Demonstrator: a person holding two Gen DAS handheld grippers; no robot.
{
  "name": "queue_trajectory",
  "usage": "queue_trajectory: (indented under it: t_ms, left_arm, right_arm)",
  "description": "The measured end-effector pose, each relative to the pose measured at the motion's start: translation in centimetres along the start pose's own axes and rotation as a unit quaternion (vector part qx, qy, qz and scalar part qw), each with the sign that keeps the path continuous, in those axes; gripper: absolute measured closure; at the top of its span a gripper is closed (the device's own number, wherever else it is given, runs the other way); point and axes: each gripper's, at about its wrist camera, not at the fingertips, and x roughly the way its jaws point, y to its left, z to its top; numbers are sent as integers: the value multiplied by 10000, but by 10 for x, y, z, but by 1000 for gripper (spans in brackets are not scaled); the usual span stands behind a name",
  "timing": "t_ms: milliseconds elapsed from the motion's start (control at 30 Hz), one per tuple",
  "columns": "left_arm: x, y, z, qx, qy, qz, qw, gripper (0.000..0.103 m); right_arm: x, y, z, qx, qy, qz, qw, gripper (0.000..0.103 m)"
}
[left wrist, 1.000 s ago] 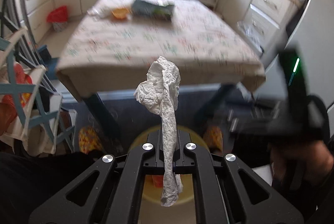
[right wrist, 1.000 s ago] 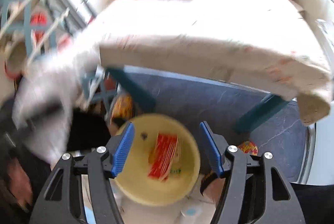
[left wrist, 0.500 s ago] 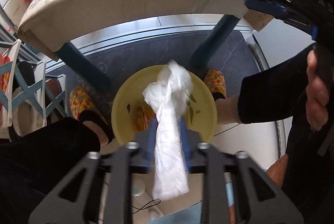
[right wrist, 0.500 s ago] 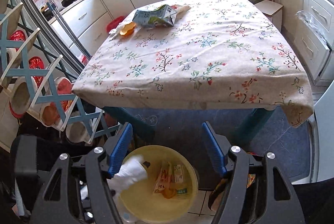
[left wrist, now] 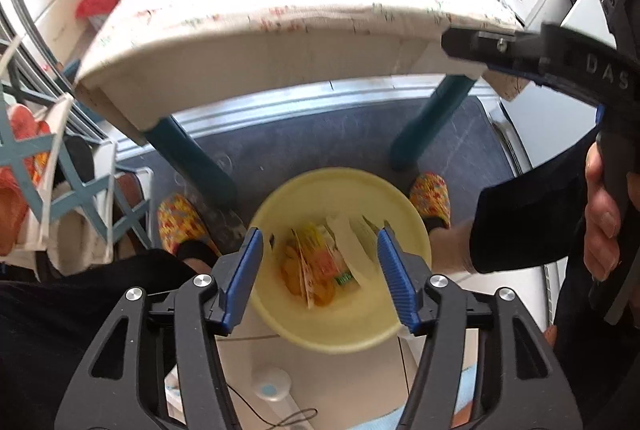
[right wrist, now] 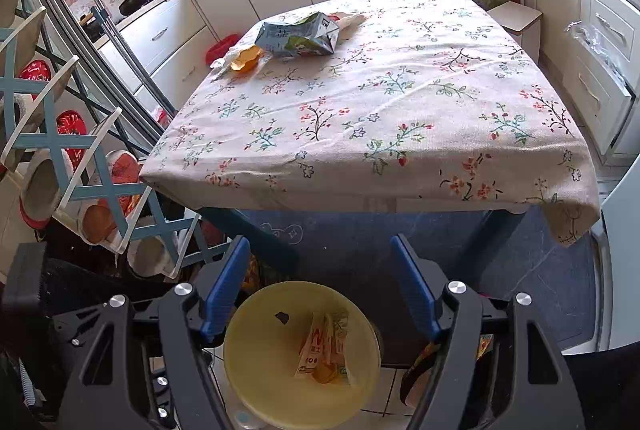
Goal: Collect trash
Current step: 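Move both open tools back from the basin toward the table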
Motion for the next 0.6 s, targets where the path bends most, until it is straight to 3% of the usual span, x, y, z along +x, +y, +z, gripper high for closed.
queue_trajectory:
  t_ms: [200,367,600]
  left_arm:
    - [-29,12,13,-253,-868,352,9953,39]
    - [-64,35,33,-783,-1781,626,9789,29]
    - [-83,65,57,-1194,-2287,822,9626,28]
  right_arm:
    - [-3,4,1,-48,-96,-18,9999,33]
    - [-8,19,3,-398,-306,-97,9987,32]
    - [-7,33,6,-733,-463,-103,9962,30]
